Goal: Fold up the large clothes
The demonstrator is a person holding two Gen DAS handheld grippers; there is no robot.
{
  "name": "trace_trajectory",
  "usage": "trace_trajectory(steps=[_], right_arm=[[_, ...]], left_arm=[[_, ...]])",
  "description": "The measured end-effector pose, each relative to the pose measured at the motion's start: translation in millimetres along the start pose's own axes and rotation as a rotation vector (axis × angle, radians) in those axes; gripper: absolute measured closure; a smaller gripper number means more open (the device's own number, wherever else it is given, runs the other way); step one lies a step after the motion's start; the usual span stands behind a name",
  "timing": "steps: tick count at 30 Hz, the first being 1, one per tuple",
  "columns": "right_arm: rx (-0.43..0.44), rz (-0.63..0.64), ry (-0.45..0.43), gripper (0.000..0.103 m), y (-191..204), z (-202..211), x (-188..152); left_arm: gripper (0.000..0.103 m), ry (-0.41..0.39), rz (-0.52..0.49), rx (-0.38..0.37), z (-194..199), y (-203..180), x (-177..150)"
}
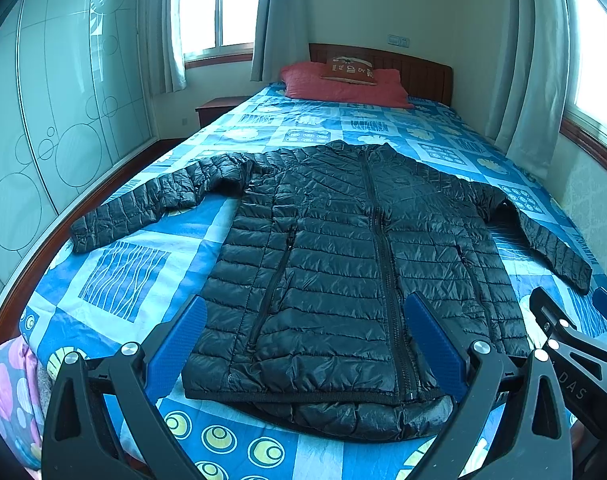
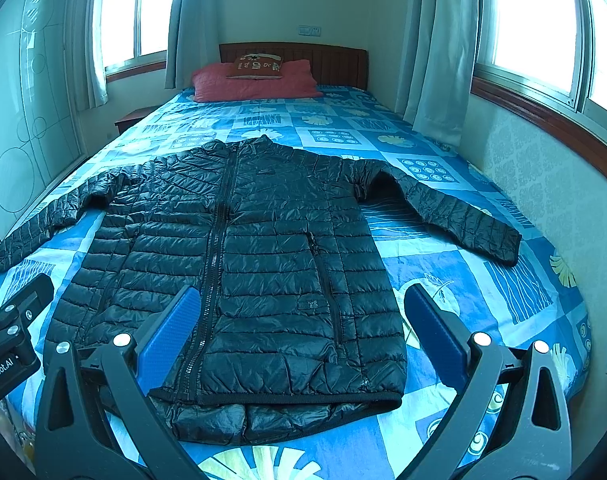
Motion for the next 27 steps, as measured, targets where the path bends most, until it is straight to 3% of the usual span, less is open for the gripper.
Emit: trace_trajectory(steps=[27], right_arm=[[0.002,0.005,-0.003,0.002,-0.5,-0.9,1.6]], left_arm=[[0.005,-0.001,0.007,-0.002,1.6,-2.2,-2.8]])
Point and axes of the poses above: each gripper's, at about its wrist camera, not at the fingertips, and z roughly against the way its jaws point, y to its left, x to its top, the point moved 9 cm from there along -z, roughly the way its jaws point, and after that the axes turned 4 degrees about z, right-handed, at the moved point
